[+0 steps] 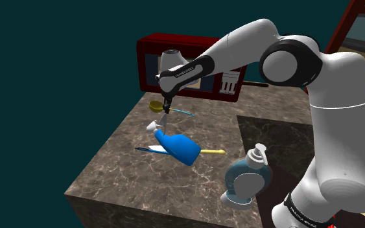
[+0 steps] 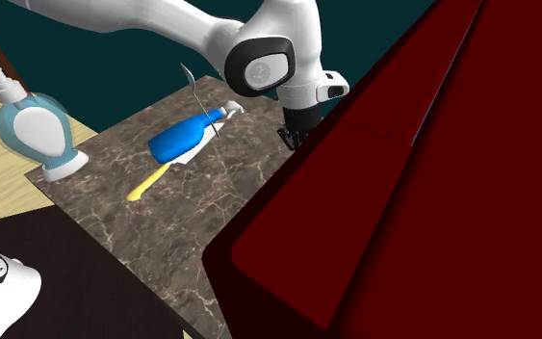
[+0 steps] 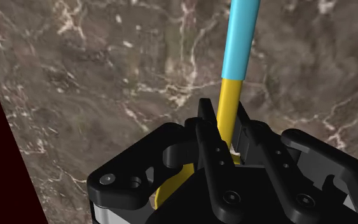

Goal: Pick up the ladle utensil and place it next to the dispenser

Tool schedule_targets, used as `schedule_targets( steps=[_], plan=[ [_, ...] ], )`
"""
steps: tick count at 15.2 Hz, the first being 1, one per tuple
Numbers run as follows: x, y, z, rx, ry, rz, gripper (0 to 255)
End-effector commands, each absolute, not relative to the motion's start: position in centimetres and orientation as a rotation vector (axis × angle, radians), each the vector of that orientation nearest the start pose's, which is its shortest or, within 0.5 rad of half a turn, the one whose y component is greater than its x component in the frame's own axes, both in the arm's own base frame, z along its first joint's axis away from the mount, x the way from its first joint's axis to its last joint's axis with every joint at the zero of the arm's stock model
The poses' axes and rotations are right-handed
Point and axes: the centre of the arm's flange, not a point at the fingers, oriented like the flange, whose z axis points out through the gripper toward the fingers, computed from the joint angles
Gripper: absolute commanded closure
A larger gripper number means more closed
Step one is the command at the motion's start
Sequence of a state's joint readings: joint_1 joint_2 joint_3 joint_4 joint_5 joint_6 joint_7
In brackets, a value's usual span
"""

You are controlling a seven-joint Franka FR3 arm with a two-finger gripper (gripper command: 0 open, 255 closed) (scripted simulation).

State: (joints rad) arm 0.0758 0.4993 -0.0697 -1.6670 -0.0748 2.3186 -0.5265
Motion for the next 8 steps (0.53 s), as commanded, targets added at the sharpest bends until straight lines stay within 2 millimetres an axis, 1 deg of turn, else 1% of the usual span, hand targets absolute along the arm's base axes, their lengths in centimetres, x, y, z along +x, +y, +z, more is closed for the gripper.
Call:
schedule_targets(
  steps=[1, 2, 8],
  plan=[
    [69.1, 0.9, 33.2, -3.121, -0.949, -0.202, 255],
    [69.1, 0.9, 33.2, -3.121, -0.949, -0.202, 255],
    [69.1, 0.9, 36.3, -3.121, -0.949, -0.202, 255]
  ],
)
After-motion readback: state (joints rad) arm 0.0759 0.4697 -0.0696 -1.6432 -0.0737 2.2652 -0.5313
